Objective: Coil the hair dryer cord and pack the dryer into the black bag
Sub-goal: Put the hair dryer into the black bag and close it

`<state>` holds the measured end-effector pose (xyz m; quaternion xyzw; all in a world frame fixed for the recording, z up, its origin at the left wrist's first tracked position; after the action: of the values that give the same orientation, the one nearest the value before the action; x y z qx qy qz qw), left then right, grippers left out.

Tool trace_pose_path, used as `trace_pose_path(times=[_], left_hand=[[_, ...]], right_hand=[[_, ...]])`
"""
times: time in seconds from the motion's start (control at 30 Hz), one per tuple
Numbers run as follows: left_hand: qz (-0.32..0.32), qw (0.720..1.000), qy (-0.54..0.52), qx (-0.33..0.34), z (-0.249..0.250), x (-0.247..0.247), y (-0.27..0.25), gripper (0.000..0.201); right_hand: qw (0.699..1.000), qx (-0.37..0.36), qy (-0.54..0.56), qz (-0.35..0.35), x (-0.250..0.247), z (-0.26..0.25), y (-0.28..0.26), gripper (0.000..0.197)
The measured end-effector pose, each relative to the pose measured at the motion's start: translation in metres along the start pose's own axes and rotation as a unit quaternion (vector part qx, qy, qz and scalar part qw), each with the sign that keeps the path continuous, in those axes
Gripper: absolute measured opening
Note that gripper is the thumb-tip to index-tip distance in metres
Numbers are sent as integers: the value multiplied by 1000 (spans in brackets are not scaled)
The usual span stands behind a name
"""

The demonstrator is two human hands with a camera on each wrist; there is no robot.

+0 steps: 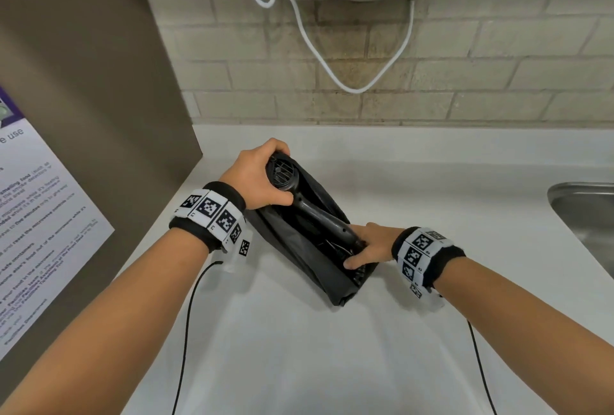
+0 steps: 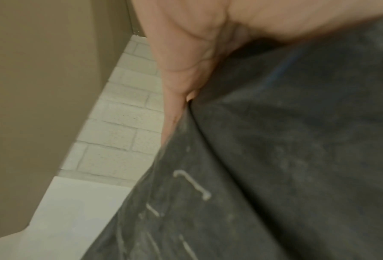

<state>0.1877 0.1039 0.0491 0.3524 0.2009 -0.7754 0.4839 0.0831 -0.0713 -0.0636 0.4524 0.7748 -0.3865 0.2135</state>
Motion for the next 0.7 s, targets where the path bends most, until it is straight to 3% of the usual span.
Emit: trace_pose_path(times=[0.17, 0.27, 0.33, 0.63, 0.7], left_hand=[[21, 999, -7, -33, -12, -7, 5, 53], [45, 998, -9, -49, -18, -12, 10, 53], [59, 997, -9, -57, -20, -15, 13, 52], [86, 992, -27, -88, -26, -23, 26, 52], [90, 991, -31, -90, -26, -24, 27, 52]], right_hand=[[976, 21, -215, -1, -10, 16, 1, 98], [946, -48, -320, 7, -14, 14, 1, 76], [944, -90, -316, 42, -20, 11, -3, 56], [959, -175, -135, 176, -30, 10, -16, 10], [960, -179, -116, 184, -30, 9, -18, 37]])
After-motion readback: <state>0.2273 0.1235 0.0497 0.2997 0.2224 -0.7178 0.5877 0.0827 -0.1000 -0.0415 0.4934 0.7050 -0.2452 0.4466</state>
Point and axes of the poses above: each hand's wrist, its own y-axis towards the middle knuckle, its own x-axis out of the palm, z = x × y, the point moved 5 cm from there along y, towards the middle knuckle, and after that the axes turned 13 degrees about -x, right-handed, at the moved point
